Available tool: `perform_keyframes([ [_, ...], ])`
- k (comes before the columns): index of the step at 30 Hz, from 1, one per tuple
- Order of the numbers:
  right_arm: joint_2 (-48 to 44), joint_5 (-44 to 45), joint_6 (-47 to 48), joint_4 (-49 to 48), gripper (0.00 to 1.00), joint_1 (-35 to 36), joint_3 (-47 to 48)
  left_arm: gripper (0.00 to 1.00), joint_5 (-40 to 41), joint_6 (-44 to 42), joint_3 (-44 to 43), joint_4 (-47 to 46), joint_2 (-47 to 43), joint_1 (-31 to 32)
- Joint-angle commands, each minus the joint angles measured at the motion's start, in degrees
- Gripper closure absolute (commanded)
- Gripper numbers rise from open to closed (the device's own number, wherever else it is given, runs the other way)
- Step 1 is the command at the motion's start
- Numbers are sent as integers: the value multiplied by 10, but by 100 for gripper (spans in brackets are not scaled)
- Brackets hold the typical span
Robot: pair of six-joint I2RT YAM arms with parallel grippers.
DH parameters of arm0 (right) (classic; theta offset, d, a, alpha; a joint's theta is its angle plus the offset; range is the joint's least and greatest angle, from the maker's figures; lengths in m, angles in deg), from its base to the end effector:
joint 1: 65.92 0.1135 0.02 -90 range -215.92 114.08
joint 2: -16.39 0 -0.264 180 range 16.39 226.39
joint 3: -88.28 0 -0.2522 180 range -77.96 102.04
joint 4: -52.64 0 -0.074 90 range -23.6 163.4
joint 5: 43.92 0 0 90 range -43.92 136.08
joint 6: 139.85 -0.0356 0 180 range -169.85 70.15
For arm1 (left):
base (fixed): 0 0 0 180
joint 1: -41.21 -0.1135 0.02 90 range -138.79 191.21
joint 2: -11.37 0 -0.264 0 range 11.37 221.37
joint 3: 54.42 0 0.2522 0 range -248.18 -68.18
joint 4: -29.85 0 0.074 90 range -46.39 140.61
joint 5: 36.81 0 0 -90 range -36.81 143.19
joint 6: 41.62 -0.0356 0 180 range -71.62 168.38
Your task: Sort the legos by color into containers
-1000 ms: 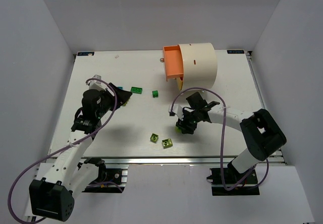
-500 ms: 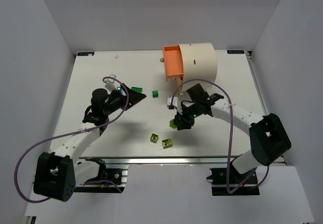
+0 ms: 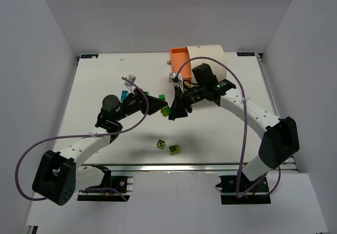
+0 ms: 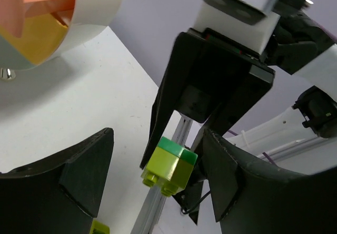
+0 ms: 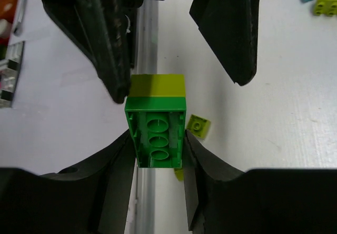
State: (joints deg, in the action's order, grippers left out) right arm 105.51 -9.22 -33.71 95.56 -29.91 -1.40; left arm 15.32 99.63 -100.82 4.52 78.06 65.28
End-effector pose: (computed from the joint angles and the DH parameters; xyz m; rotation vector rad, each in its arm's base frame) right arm 0.2566 0.2227 0.3200 -1.4071 1.7198 1.2836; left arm 0.2228 -0.1235 0.2775 0.2070 1.6985 -1.5043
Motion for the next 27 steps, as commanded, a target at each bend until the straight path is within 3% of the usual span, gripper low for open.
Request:
perform_keyframes([
  [1, 4, -57, -79, -30, 100, -5, 23, 21, 23, -38, -5, -34, -22, 12],
  [8, 7, -124, -157, -85, 100, -18, 11, 21, 38, -53, 27, -100, -45, 24],
  [15, 15, -179, -224, -137, 100, -37, 6, 20, 65, -79, 37, -83, -88, 24],
  [27, 17, -187, -234, -163, 100, -39, 11, 18, 44, -19, 50, -170, -50, 24],
])
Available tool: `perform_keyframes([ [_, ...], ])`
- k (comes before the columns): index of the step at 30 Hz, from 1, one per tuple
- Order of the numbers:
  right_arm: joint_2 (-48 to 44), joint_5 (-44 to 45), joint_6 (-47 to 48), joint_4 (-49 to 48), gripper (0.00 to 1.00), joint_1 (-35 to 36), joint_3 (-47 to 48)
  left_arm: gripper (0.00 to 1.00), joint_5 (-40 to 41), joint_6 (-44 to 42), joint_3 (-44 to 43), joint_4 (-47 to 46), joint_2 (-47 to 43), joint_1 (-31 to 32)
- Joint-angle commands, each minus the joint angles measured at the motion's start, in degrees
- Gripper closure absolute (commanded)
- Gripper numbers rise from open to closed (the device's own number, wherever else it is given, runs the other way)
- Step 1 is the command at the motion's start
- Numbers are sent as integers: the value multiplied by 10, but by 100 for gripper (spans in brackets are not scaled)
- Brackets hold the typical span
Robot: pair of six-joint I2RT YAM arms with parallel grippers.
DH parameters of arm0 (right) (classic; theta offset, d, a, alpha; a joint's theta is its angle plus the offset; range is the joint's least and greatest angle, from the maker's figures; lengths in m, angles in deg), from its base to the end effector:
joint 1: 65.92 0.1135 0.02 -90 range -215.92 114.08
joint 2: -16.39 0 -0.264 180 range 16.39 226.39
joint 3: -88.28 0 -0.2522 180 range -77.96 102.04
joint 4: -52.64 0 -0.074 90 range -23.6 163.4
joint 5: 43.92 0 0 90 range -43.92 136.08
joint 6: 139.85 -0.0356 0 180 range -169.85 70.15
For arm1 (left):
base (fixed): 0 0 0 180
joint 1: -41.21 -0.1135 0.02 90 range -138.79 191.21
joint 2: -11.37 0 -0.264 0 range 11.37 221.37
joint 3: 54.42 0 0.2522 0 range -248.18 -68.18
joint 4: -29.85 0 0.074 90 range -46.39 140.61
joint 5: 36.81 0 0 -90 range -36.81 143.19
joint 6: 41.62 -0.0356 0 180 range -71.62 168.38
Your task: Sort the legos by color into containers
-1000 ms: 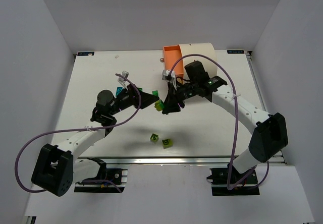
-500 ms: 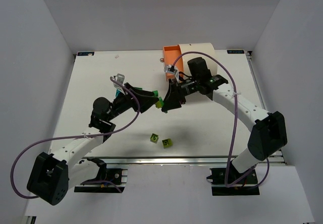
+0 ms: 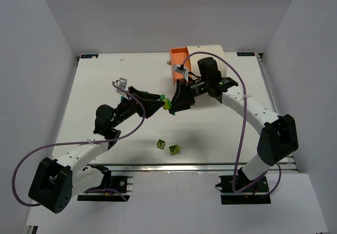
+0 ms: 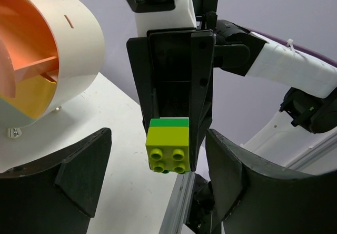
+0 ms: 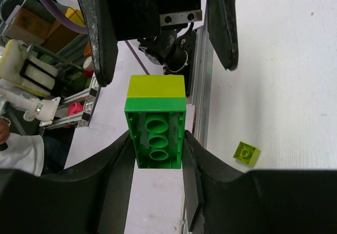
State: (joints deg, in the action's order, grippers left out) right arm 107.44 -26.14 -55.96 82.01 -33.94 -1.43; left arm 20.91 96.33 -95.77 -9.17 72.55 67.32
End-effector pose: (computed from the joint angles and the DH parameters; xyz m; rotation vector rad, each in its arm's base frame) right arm 0.2793 0.2143 0.3315 -1.2298 1.7101 1.7040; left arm 0.1966 -0.1175 0.2935 0.2797 1.4081 -1.4338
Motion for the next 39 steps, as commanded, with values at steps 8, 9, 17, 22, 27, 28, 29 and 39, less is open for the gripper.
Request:
perform_keyframes([
  [8, -2, 2, -5, -30, 100, 0, 12, 19, -25, 29, -4, -46, 27, 3],
  [9, -1, 5, -3, -31, 100, 1, 12, 20, -24, 29, -3, -47, 28, 3],
  [17, 4, 17, -3, -32, 100, -1, 16, 31, -31, 35, 0, -46, 33, 3],
  [22, 4, 25, -3, -32, 100, -1, 16, 36, -40, 45, 3, -58, 45, 3],
  [27, 4, 30, -3, -34, 100, -2, 19, 41, -46, 50, 3, -63, 54, 3],
  [28, 4, 29, -3, -34, 100, -1, 18, 49, -49, 50, 2, -64, 55, 3],
  [29, 4, 30, -3, -34, 100, -2, 19, 54, -49, 50, 1, -64, 57, 3],
  [39, -3, 52, 49, 7, 100, -38, 29, 100, -37, 38, 14, -46, 39, -3],
])
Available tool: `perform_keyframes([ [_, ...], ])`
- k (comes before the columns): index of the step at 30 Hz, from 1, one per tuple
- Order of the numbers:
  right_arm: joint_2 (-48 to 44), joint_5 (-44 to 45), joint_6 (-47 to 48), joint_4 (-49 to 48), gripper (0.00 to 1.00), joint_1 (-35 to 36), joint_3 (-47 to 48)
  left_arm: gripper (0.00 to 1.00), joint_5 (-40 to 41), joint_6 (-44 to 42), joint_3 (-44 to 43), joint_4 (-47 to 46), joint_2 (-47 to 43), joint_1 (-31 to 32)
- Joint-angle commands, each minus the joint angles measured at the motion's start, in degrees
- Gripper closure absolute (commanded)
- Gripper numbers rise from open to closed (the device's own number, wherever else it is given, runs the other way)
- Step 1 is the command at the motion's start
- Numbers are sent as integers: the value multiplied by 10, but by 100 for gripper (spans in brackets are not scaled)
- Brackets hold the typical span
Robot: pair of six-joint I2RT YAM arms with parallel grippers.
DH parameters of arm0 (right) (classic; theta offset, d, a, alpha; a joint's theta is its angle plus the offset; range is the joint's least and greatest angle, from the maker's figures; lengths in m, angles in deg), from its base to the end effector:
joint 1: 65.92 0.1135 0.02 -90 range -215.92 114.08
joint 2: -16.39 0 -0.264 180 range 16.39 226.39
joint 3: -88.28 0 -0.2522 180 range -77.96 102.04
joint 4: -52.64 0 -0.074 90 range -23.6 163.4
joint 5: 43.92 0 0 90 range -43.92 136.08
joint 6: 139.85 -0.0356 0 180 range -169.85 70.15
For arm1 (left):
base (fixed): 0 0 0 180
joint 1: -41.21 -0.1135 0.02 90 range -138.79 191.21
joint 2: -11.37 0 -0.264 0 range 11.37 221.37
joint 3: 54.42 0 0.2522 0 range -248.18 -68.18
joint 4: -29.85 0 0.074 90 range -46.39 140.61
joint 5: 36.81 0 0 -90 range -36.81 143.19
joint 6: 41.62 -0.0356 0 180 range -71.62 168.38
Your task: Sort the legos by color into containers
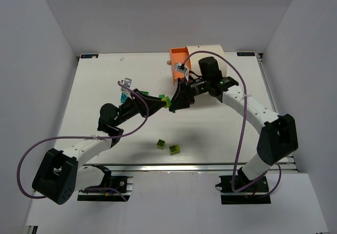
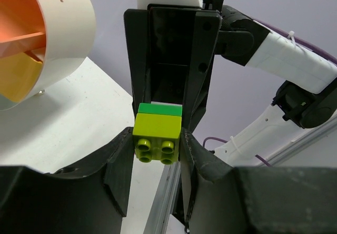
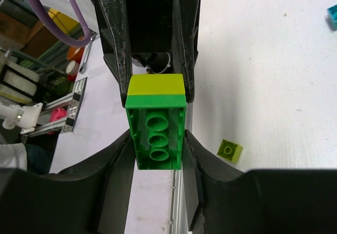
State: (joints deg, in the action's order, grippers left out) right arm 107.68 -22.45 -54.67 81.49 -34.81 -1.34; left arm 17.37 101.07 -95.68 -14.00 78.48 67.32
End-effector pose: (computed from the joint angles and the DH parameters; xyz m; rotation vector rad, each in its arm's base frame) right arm 0.2857 0.2111 0.3302 -1.1952 1.7255 1.6143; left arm 0.2082 -0.1253 0.2785 0.2770 1.4674 -1.5328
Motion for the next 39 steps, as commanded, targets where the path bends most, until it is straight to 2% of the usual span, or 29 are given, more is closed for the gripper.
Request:
perform_keyframes([
  [1, -4, 21, 45, 22, 100, -32, 32, 100, 3, -9, 18, 5, -26, -3],
  [5, -1, 33, 102, 67, 100, -58, 61, 100, 30, -27, 38, 40, -67, -10],
  [12, 15, 54, 147, 103, 100, -82, 113, 100, 46, -49, 46, 91, -79, -10],
  [17, 56, 167, 156, 101, 100, -80, 218, 100, 91, -113, 19, 240, -75, -10],
  [25, 142, 369, 149, 22, 100, -81, 324, 100, 144, -148, 15, 335, -92, -10],
  [27, 173, 381, 160, 22, 99, -86, 353, 100, 152, -151, 18, 351, -96, -10],
  [34, 221, 429, 190, 4, 83, -87, 367, 100, 192, -152, 19, 396, -100, -10],
  [35, 227, 433, 191, 1, 77, -88, 367, 100, 198, -152, 18, 410, -99, -10],
  [37, 229, 439, 196, -1, 71, -89, 363, 100, 211, -152, 14, 419, -99, -10],
  [38, 229, 438, 197, -3, 61, -89, 361, 100, 215, -152, 13, 424, -98, -10],
  [39, 229, 439, 198, -4, 57, -87, 358, 100, 218, -152, 13, 426, -99, -10],
])
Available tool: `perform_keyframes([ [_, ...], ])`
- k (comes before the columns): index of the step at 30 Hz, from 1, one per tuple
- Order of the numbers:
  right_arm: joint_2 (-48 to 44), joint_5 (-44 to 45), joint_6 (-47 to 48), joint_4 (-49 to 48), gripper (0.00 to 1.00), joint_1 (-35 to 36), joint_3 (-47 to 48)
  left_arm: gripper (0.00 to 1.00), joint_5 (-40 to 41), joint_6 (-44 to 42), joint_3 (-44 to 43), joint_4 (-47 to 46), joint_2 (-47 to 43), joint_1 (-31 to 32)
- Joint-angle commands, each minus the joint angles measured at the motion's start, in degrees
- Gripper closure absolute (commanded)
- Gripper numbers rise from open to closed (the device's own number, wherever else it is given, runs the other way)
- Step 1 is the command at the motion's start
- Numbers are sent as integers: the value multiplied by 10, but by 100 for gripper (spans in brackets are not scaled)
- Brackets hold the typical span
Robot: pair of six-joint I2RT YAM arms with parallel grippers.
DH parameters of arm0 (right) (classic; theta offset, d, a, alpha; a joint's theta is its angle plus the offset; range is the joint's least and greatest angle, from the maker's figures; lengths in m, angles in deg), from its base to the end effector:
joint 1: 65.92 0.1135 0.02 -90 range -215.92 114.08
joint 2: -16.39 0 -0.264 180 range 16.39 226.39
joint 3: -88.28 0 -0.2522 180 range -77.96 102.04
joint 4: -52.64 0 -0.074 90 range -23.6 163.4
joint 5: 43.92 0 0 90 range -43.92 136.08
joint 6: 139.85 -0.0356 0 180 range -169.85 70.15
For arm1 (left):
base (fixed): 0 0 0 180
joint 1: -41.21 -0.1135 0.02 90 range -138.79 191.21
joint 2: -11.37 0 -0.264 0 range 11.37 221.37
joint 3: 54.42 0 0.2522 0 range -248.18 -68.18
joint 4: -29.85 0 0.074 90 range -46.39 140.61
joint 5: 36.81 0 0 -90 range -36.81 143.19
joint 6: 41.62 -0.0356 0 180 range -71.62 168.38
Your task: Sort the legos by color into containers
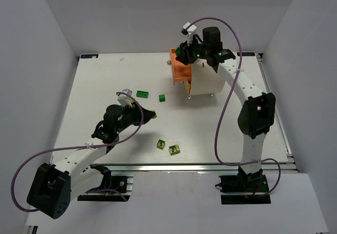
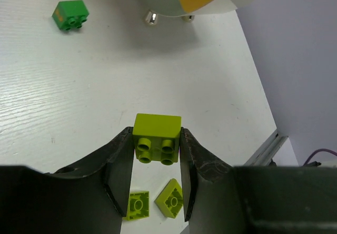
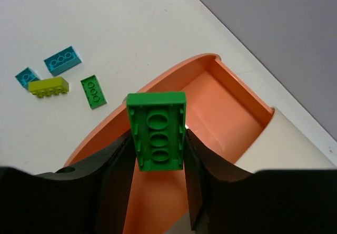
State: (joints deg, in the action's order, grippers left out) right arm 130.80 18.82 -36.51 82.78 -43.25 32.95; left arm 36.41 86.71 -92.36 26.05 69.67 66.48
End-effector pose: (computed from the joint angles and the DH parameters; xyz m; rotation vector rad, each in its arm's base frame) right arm 0.4335 0.1987 0.3629 -0.8902 1.6984 0.5648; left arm 0.1958 -0.1038 0.2196 -0.0087 1.9805 -1.0206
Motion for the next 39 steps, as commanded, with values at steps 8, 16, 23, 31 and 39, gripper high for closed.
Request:
perform_keyframes([
  [8, -9, 24, 12, -19, 34, -3, 16, 98, 35, -6, -22, 28, 4, -1],
  [16, -39, -52, 4, -28, 48, -5, 27, 99, 60, -8, -31, 65, 14, -1],
  [23, -177, -193, 30, -122, 66, -7, -95, 100, 100, -16, -66, 138, 57, -1],
  [31, -293, -236, 57, -99, 100, -7, -240, 96, 155, -54, -169, 278, 197, 4],
  [39, -357, -206, 72, -94, 82, -5, -337, 90, 182, -68, -272, 347, 327, 9],
])
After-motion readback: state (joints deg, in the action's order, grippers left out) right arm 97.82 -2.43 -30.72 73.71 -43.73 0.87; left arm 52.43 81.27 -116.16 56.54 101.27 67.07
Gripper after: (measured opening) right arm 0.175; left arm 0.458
